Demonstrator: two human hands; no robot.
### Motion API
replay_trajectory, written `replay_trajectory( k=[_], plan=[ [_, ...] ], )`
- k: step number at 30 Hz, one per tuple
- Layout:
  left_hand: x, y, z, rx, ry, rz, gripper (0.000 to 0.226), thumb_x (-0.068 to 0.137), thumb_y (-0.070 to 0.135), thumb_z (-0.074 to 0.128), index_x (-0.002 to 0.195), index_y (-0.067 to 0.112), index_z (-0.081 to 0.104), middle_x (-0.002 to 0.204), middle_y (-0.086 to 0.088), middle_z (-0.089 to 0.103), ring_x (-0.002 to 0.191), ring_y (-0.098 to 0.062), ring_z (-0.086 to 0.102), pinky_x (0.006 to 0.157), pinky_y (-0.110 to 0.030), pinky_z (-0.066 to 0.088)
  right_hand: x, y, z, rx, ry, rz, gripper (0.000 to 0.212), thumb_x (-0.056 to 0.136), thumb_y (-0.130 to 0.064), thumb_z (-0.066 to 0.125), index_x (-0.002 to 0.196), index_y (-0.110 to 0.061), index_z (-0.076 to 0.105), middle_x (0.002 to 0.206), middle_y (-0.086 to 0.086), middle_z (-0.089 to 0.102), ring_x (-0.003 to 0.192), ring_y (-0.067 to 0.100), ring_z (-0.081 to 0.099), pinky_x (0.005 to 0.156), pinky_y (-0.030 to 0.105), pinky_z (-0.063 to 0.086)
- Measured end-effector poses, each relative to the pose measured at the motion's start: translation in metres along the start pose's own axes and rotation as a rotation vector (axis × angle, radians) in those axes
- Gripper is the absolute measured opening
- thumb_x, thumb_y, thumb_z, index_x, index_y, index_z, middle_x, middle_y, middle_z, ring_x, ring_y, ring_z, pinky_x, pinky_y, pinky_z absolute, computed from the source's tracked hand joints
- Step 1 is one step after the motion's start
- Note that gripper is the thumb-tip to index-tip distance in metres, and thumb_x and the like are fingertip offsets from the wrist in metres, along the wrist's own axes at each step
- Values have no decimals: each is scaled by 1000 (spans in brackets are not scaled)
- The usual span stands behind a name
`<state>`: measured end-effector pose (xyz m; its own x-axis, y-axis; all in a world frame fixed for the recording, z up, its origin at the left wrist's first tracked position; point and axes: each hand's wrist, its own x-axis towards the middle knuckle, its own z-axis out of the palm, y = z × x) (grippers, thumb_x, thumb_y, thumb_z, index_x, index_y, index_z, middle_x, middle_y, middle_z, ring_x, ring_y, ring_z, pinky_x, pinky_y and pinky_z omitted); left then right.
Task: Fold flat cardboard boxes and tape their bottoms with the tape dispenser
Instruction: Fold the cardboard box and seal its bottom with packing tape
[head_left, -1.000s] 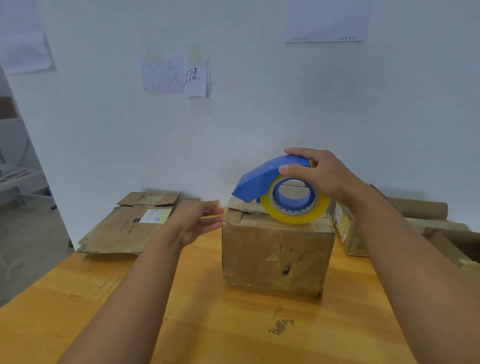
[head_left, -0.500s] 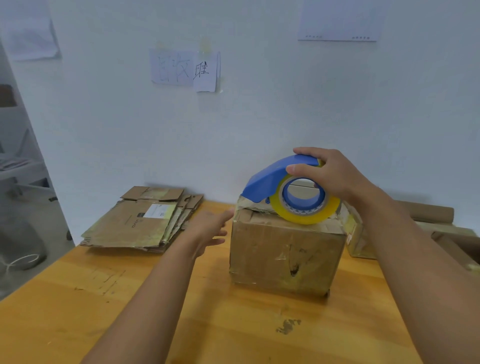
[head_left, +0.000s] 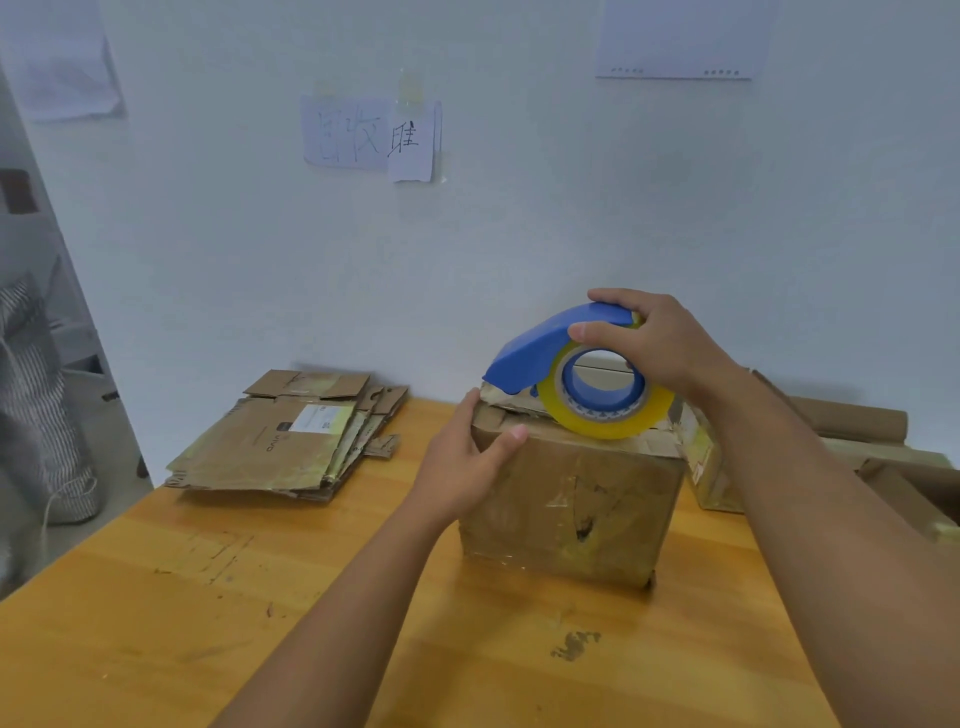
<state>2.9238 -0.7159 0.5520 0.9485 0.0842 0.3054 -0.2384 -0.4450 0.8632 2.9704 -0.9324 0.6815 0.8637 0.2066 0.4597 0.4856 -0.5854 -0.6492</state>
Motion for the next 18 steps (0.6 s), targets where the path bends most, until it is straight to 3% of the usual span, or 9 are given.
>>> replay_trajectory(
  k=[2,4,6,7,9,10,13,15,18],
  plan=[
    [3,1,-3,33,-13,19,81,86,65,59,154,37,23,109,34,46,89,34,40,71,-7,33,1,0,1,-3,5,4,59,83,-52,73,136,-30,58,128,-8,60,112,15,57,92,26,43],
    [5,1,-8,108,-39,39,81,88,64,58,155,36,23,96,30,46,83,25,47,65,-9,34,2,0,0,-8,4,8,59,84,-54,72,136,-30,58,129,-9,59,109,14,57,91,27,43],
    [9,-2,-12,178,-70,73,80,88,66,56,155,35,24,128,20,54,107,9,50,83,-18,40,1,1,-1,-9,0,13,58,85,-54,70,136,-30,58,128,-8,60,101,14,58,88,29,47],
    [11,-3,-14,207,-77,100,81,87,68,55,155,35,24,148,13,44,126,-3,46,94,-25,40,1,1,-1,-12,-1,12,57,86,-54,68,137,-29,58,128,-7,60,97,14,57,88,31,49],
    [13,-1,-18,241,-92,201,84,83,75,52,154,41,22,161,16,23,144,-7,30,108,-32,36,1,1,-2,-22,-6,4,57,88,-54,67,138,-29,57,129,-7,60,97,14,57,91,33,50],
    [14,0,-20,243,-110,254,83,81,78,52,152,47,21,160,20,25,143,-5,31,109,-34,37,1,1,-2,-20,-14,0,57,88,-55,67,138,-29,57,128,-7,60,98,13,58,93,34,50],
    [15,2,-25,317,-132,321,71,78,80,54,140,55,32,126,39,49,113,12,50,87,-32,52,1,1,-5,-4,-53,-15,58,85,-59,67,136,-33,58,123,-10,61,91,7,58,90,33,50],
    [16,2,-26,394,-106,366,67,79,83,48,137,54,33,111,51,46,101,20,47,71,-20,46,1,2,-7,-6,-64,-24,57,85,-59,68,135,-34,59,124,-11,61,98,8,59,93,32,49],
    [16,4,-26,472,-65,430,66,82,85,40,139,52,33,106,48,45,94,17,49,66,-14,39,2,5,-11,7,-80,-35,52,86,-56,69,132,-33,62,127,-12,61,111,10,58,95,27,46]
  ],
)
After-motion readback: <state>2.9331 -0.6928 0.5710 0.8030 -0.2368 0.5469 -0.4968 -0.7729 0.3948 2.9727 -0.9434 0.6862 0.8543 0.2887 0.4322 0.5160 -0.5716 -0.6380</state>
